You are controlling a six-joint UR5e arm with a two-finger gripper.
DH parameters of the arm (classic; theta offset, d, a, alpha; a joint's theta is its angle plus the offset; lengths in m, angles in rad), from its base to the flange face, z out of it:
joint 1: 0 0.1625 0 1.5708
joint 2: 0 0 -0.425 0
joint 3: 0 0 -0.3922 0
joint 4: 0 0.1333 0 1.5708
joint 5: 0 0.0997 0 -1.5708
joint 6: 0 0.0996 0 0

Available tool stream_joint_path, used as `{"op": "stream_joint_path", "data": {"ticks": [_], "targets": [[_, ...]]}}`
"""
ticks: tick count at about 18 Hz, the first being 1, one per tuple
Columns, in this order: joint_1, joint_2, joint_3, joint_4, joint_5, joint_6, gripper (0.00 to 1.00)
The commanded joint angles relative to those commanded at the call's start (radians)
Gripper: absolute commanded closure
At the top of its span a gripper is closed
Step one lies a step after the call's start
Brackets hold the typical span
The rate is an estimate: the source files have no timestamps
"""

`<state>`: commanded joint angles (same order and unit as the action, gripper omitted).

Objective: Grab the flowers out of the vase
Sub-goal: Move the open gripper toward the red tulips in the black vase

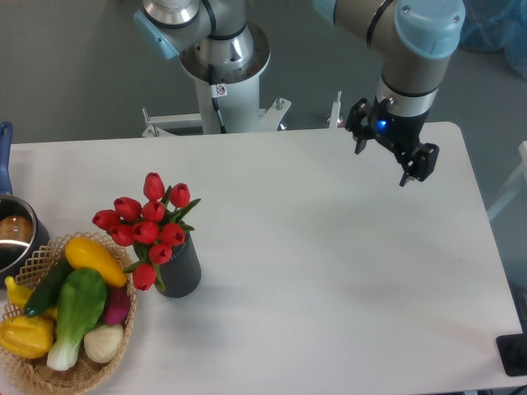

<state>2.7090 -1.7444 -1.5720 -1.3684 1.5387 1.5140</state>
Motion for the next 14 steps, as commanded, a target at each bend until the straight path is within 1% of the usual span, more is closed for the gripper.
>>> {"op": "stream_joint_path", "data": {"ticks": [1, 4, 5, 6, 8, 11, 14], "targets": [[0.003, 0.026, -0.050, 0.023, -0.023, 0.000, 0.00], [0.008, 0.109, -0.205, 0.152, -0.109, -0.009, 0.00], [0.012, 0.132, -0.244, 0.202, -0.127, -0.014, 0.00], [0.011, 0.144, -0.266, 0.233, -0.138, -0.012, 0.00], [0.005, 0.155, -0.295, 0.221, -0.160, -0.018, 0.00], [-0.005, 0.166, -0.341, 0.224, -0.190, -0.057, 0.00], [-0.017, 0.169, -0.341, 0.227, -0.218, -0.097, 0.00]]}}
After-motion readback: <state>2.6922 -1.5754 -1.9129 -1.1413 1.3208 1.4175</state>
